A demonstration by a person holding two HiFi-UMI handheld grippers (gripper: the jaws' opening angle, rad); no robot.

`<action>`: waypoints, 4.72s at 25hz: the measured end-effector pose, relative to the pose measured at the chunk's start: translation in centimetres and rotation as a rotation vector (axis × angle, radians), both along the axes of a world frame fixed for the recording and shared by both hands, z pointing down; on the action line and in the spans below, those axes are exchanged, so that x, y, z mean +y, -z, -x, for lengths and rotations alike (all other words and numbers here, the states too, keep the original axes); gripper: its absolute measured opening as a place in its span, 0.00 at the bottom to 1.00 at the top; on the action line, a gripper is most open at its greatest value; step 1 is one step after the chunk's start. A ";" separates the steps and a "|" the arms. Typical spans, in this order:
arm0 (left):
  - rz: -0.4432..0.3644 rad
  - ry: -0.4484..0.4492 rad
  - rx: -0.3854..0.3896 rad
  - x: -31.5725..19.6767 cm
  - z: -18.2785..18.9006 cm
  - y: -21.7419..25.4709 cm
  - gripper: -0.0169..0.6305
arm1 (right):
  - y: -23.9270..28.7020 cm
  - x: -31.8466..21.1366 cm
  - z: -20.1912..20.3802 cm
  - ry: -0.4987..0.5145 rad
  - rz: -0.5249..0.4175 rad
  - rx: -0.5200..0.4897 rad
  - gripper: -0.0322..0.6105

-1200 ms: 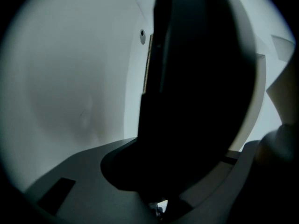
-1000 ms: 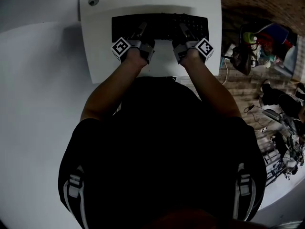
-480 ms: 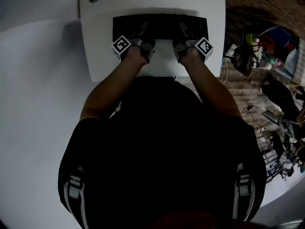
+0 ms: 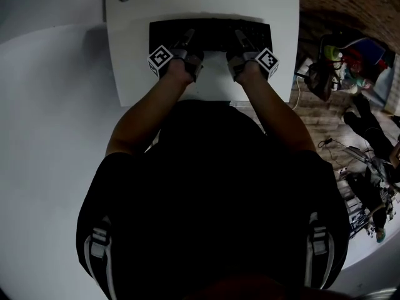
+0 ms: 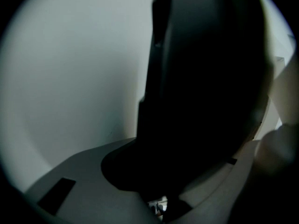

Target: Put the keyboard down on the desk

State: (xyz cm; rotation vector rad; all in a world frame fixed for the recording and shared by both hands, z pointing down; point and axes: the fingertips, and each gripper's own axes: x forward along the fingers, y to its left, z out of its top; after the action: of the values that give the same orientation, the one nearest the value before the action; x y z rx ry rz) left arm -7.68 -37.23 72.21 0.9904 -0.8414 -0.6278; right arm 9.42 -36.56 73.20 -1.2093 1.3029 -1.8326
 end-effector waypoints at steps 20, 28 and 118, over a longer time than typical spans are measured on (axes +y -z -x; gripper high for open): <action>0.042 -0.012 0.020 0.2 -0.1 -2.7 0.17 | -2.2 0.3 0.1 0.006 0.038 0.012 0.21; 0.039 -0.020 0.023 0.0 0.2 -2.9 0.17 | -2.2 0.2 0.5 0.002 0.027 0.013 0.21; 0.106 -0.111 -0.095 8.6 1.8 -1.0 0.44 | -1.6 10.9 -0.1 0.173 0.431 0.045 0.38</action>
State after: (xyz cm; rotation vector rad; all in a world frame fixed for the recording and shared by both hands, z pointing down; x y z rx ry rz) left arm -9.46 -28.61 73.23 0.9696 -0.8885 -0.4402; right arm 9.57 -25.62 74.77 -1.3954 1.0943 -2.3072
